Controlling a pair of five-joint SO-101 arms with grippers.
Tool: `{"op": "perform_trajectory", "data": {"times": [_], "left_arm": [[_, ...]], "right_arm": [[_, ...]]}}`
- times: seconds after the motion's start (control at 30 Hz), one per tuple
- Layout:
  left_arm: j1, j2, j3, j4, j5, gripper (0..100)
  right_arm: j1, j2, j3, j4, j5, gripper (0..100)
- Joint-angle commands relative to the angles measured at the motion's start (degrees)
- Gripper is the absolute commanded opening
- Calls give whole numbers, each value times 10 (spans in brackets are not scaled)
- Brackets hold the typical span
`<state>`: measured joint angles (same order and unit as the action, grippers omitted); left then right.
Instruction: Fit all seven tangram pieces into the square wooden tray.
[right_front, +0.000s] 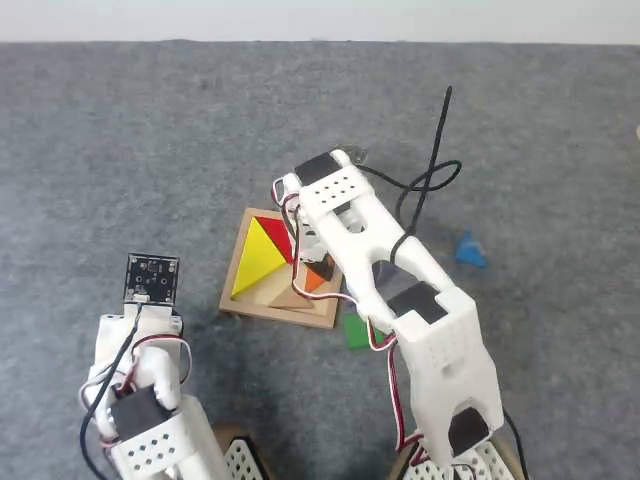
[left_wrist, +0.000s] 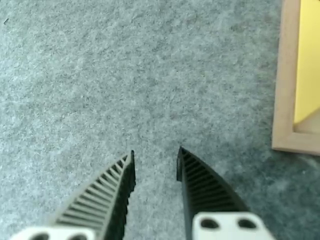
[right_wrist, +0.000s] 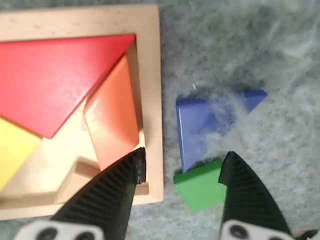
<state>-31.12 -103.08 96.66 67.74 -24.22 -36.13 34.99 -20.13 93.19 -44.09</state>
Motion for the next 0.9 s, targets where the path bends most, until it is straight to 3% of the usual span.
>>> {"op": "perform_trajectory", "data": {"times": [0.0, 0.1, 0.2, 0.33, 0.47, 0.57, 0.67, 0.87], "left_arm": [[2, -6, -2, -10, -4, 134], [2, -6, -2, -10, -4, 134], [2, -10, -3, -18, -6, 136], [2, -7, -17, -57, -59, 137], [2, -6, -80, -11, -66, 138], [17, -5, -157, 55, -93, 138], [47, 11, -197, 69, -112, 138], [134, 216, -330, 125, -142, 138]], "right_arm": [[6, 7, -33, -17, 8, 238], [21, 29, -34, -33, 11, 238], [34, 33, -36, -32, 76, 240], [34, -18, -40, -29, 115, 239], [34, -104, -11, -30, 116, 239], [34, -182, 53, -37, 117, 239], [34, -275, 145, -84, 153, 240], [35, -511, 446, -284, 287, 223]]}}
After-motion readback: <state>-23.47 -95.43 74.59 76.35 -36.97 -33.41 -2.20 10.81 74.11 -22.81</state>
